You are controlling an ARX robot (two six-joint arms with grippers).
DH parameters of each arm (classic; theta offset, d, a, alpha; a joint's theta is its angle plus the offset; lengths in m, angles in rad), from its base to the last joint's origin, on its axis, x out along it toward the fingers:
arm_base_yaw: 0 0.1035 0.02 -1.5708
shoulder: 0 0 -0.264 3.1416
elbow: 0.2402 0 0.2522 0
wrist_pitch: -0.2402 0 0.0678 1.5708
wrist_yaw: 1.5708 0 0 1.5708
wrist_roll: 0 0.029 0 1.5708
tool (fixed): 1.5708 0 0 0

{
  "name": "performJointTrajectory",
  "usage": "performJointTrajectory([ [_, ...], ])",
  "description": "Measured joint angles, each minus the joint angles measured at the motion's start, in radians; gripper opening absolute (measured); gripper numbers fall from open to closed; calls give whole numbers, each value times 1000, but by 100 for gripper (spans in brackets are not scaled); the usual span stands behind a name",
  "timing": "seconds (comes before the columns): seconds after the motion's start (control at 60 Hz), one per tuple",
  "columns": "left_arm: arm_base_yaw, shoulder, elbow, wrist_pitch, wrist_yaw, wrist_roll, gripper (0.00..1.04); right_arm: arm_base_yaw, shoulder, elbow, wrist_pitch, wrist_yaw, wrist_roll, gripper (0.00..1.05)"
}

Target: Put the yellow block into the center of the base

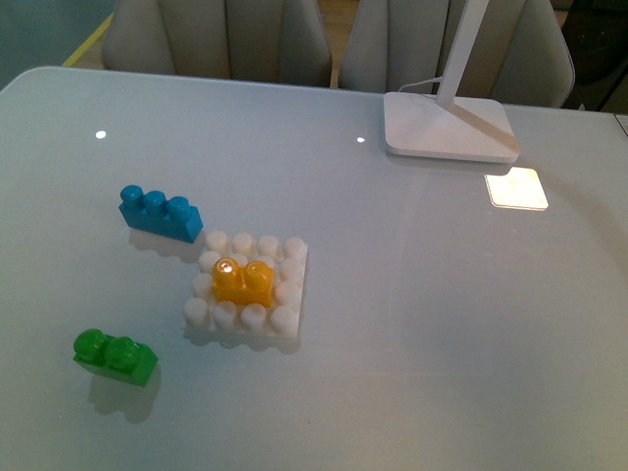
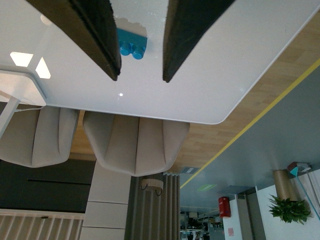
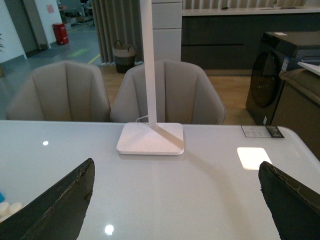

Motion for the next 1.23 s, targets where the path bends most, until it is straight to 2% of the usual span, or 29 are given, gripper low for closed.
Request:
performJointTrajectory([
  [0.133, 0, 0, 0, 0, 0, 0, 57, 0, 0, 0, 0, 0, 0, 96],
  [0.233, 0, 0, 0, 0, 0, 0, 80, 0, 0, 0, 0, 0, 0, 96],
  [0.333, 0, 0, 0, 0, 0, 0, 99, 0, 0, 0, 0, 0, 0, 96],
  [1.233, 0, 0, 0, 0, 0, 3, 97, 0, 0, 0, 0, 0, 0, 96],
])
